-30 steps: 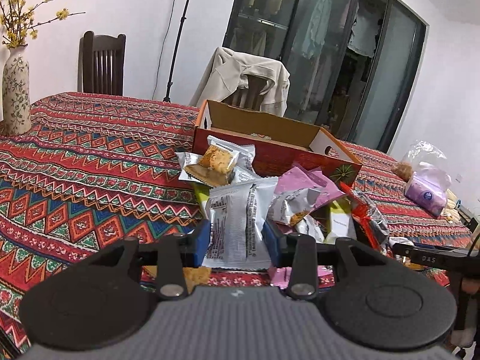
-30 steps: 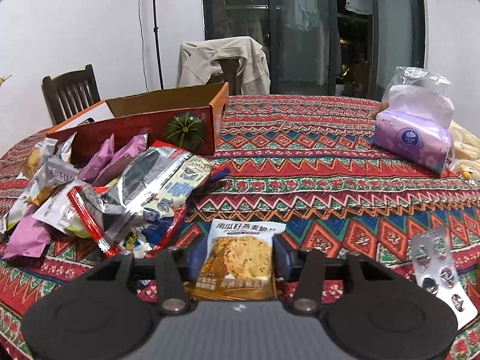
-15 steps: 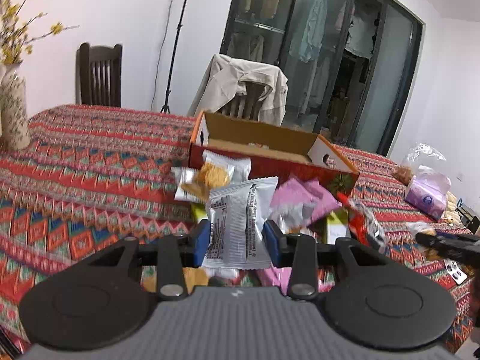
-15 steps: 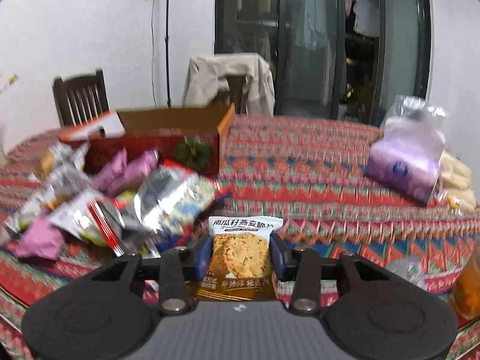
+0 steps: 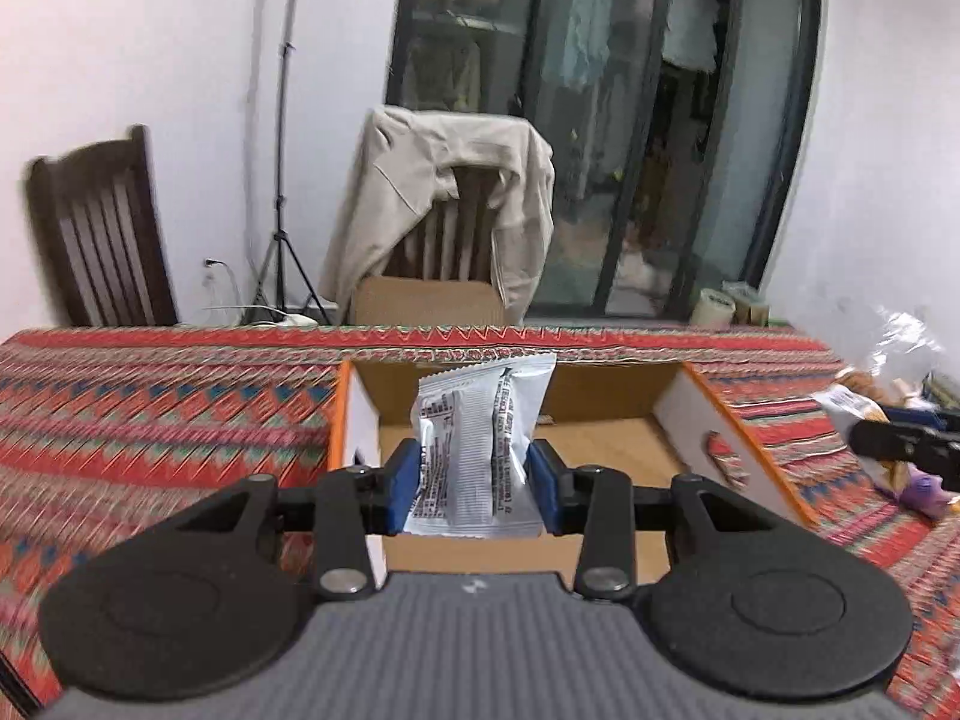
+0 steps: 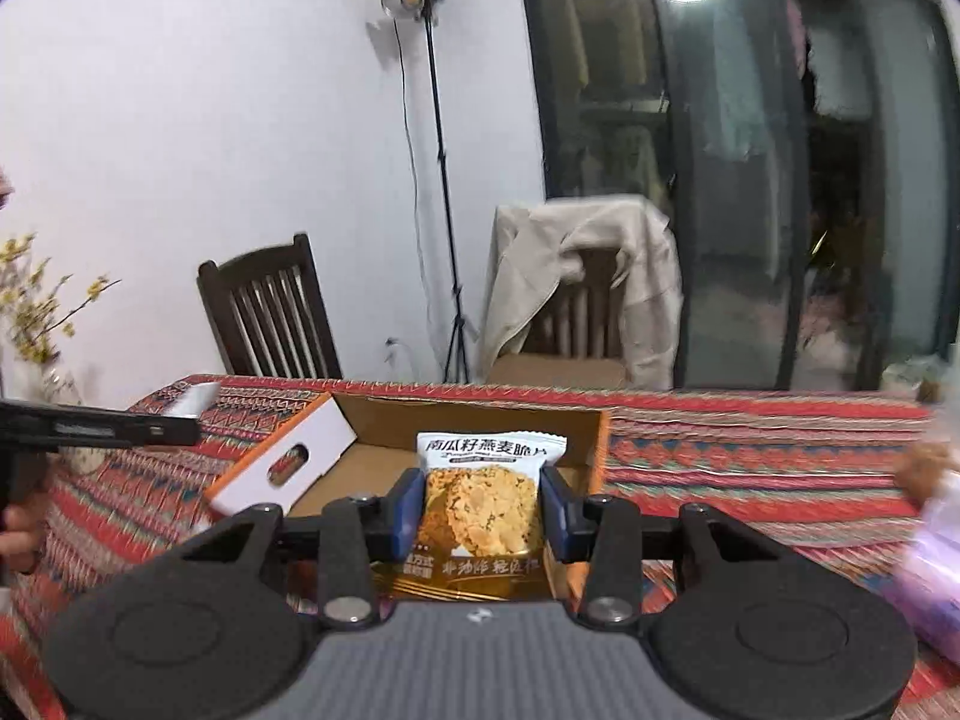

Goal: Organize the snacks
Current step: 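Carry both packets into the cardboard box and open both grippers to release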

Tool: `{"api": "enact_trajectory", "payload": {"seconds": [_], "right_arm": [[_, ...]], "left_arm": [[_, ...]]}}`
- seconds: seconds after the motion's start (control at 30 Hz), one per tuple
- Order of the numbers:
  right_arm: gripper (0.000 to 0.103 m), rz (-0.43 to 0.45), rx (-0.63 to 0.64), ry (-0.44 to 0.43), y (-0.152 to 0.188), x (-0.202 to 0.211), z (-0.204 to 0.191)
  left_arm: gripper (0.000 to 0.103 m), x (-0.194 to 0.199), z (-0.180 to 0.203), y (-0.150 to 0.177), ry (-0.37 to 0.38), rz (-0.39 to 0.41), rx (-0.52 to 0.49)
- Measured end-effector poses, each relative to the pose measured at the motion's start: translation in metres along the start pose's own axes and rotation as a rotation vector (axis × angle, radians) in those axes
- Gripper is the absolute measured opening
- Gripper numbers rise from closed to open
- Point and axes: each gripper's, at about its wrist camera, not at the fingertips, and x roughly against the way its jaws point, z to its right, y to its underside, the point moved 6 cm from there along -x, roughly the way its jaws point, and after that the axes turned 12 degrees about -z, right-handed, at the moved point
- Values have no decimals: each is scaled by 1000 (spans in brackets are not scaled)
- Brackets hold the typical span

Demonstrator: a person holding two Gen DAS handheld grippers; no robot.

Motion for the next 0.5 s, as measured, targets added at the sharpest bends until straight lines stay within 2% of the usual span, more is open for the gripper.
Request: {"api": "enact_trajectory", "payload": {"seconds": [0.03, 0.13, 0.23, 0.37, 0.5], "right_arm": [[40, -20, -16, -3, -12, -18, 3], [40, -100, 9, 73, -42, -87, 9], [40, -196, 18, 124, -54, -153, 15], [40, -270, 68, 201, -60, -212, 23], [40, -300, 96, 250, -63, -243, 29]], "left_arm": [[40, -20, -5, -9, -18, -10, 6], [40, -84, -17, -27, -41, -90, 14], [40, -129, -27, -35, -75, -155, 21], [43, -157, -36, -36, -115, -200, 1], [48, -162, -34, -35, -132, -210, -6]]}}
